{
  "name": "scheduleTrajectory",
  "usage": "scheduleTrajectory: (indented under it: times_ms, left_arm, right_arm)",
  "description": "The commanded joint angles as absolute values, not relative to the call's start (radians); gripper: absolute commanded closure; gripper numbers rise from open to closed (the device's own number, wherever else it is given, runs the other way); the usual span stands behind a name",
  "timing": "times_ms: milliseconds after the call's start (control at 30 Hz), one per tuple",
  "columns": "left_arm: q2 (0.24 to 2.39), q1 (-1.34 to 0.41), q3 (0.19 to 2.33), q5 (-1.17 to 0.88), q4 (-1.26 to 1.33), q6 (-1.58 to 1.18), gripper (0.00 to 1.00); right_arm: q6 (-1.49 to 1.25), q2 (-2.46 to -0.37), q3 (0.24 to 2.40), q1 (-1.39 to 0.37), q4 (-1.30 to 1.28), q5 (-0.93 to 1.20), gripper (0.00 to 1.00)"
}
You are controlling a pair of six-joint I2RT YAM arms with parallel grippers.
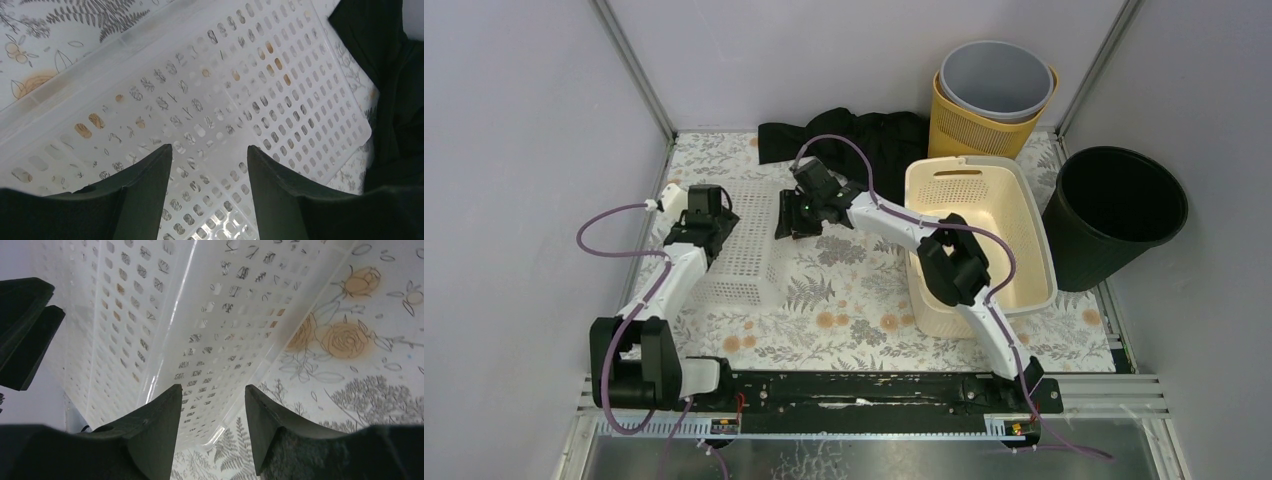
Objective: Turn the large container upside down
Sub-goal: Move the container to the corner of the board.
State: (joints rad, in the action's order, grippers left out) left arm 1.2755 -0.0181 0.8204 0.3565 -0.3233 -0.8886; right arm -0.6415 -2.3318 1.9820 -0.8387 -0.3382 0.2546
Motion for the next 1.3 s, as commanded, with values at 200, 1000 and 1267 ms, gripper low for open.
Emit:
scheduleTrajectory:
  times_ms: [200,1000,1267]
  left_arm:
    - [1.397,0.009,0.861,0.385,-0.293,-0.933,0.36]
    - [1.451,0.069,0.938,0.437,-0.203,-0.986,0.38]
    - [1.377,0.058,0.934,0.352,-0.19,-0.942,0.33]
  right_arm:
    - [-0.65,-2.563,2.285,-0.844,-0.302,0.332,0.42]
    - [-0.504,-2.182,2.054,-0.82,-0.276,0.351,0.1]
    - [-0.438,-1.857,1.863,-0.821,-0.361,0.292,0.07]
